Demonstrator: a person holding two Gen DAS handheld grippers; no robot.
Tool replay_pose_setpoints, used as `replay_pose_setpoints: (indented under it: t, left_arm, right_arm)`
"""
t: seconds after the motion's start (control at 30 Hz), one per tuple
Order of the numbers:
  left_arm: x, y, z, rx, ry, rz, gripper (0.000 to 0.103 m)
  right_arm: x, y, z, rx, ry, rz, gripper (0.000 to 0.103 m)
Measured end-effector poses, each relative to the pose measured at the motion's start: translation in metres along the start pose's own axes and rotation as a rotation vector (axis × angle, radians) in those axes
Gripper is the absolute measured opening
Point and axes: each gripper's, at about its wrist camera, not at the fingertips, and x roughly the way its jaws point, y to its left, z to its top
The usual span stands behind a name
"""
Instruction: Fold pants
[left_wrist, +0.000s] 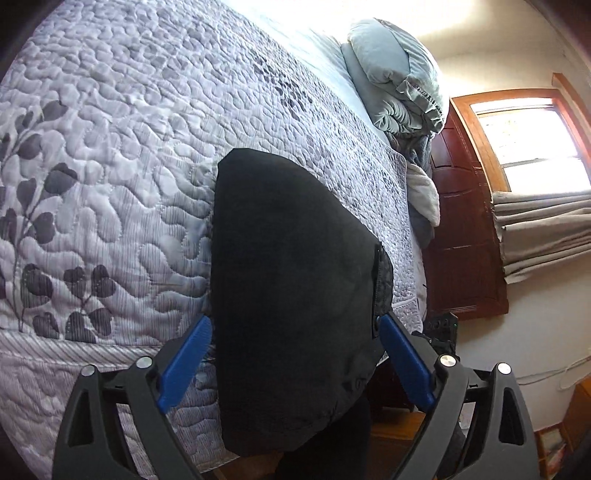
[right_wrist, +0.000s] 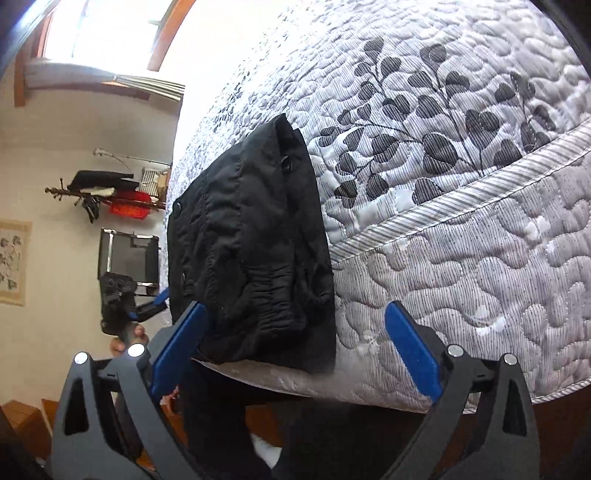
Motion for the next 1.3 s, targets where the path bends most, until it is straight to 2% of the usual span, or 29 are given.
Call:
replay_pose_setpoints:
  t: [0.1, 0.17, 0.3, 0.57, 0.73, 0.8, 0.87, 0.97, 1.03, 1.07, 1.13, 1.17, 1.23, 1.27, 1.3]
  left_arm:
    - [0.012, 0.015, 0.012, -0.033, 0.037, -0.037, 0.093]
    - [0.019, 0.025, 0.016, -0.045, 0.067, -0.053, 0.093]
    - [0.031, 0.036, 0.022, -0.054, 0.107, -0.054, 0.093]
    - [0.051, 0.056, 0.028, -0.107, 0.155, -0.108, 0.094]
    - [0.068, 0.042, 0.026, -0.076, 0.234, -0.197, 0.094]
    - [0.076, 0.037, 0.023, -0.045, 0.263, -0.164, 0.095]
    - [0.081, 0.040, 0.022, -0.054, 0.263, -0.133, 0.096]
    - [0.083, 0.042, 0.025, -0.095, 0.244, -0.155, 0.098]
    - [0.086, 0.037, 0.024, -0.080, 0.247, -0.149, 0.098]
    - [0.087, 0.035, 0.023, -0.066, 0.252, -0.128, 0.097]
    - [0.089, 0.030, 0.021, -0.046, 0.252, -0.089, 0.085]
    - [0.088, 0.029, 0.021, -0.049, 0.252, -0.088, 0.073]
    - [0.086, 0.030, 0.020, -0.055, 0.240, -0.079, 0.065]
    - [0.085, 0.029, 0.019, -0.052, 0.234, -0.075, 0.060]
    - [0.083, 0.030, 0.017, -0.055, 0.228, -0.073, 0.055]
  right_arm:
    - [0.010, -0.010, 0.013, 0.070, 0.031, 0.080, 0.100]
    - [0.016, -0.012, 0.023, 0.067, 0.048, 0.108, 0.100]
    - [0.037, -0.010, 0.036, 0.060, 0.109, 0.100, 0.100]
    - [0.074, -0.005, 0.046, 0.070, 0.161, 0.133, 0.101]
    - [0.086, 0.006, 0.050, 0.084, 0.181, 0.182, 0.101]
    - [0.093, 0.015, 0.052, 0.064, 0.195, 0.167, 0.101]
    - [0.099, 0.018, 0.056, 0.049, 0.208, 0.151, 0.101]
    - [0.105, 0.016, 0.059, 0.071, 0.201, 0.166, 0.101]
    - [0.110, 0.020, 0.059, 0.065, 0.195, 0.167, 0.101]
    - [0.111, 0.023, 0.061, 0.055, 0.193, 0.165, 0.101]
    - [0.110, 0.025, 0.060, 0.030, 0.188, 0.161, 0.101]
    - [0.111, 0.027, 0.061, 0.021, 0.184, 0.159, 0.101]
    - [0.112, 0.032, 0.060, 0.003, 0.174, 0.143, 0.098]
    - [0.111, 0.034, 0.059, -0.007, 0.165, 0.132, 0.096]
    - [0.111, 0.036, 0.058, -0.021, 0.156, 0.118, 0.086]
